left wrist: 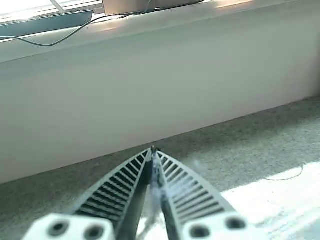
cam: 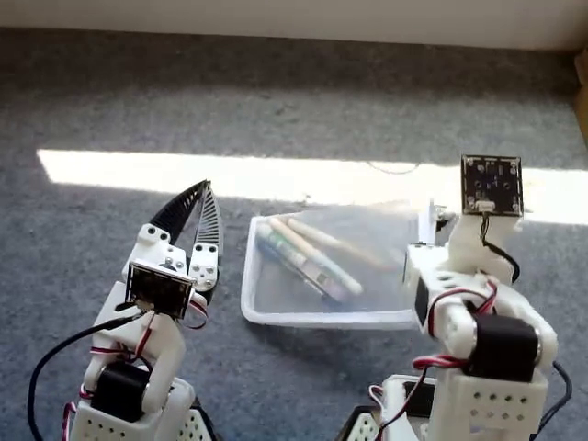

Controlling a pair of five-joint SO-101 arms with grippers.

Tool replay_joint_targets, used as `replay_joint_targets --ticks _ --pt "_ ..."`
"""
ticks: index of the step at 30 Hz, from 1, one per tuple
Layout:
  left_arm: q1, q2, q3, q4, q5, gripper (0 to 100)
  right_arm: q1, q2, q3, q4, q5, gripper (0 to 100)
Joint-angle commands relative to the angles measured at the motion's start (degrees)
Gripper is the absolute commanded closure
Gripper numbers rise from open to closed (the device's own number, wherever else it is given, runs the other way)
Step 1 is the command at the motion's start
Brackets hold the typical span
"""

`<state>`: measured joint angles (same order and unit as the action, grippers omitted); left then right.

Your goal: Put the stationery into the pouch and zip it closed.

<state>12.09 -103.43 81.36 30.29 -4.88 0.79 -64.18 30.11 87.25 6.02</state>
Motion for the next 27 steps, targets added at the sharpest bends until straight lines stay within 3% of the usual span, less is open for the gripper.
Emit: replay_joint_targets --ticks 1,7,19,23,27 --pt "-0.48 -0.4 -0.31 -1.23 0.53 99 -0.31 -8.31 -3.21 -0.22 2.29 81.3" --pt "-0.48 -0.4 -0.31 -1.23 0.53 99 -0.57 -12.88 -2.95 -0.66 4.04 81.3" --pt "-0.48 -0.4 -0.04 -1.23 0.53 99 -0.57 -13.32 9.71 -13.14 3.69 82.4" --pt "-0.48 -0.4 -0.04 -1.23 0.44 99 -0.57 -13.32 9.89 -14.29 3.69 93.7" --pt "-0.4 -0.4 -0.04 -1.32 0.44 99 -0.57 -13.32 9.71 -14.55 3.96 95.4"
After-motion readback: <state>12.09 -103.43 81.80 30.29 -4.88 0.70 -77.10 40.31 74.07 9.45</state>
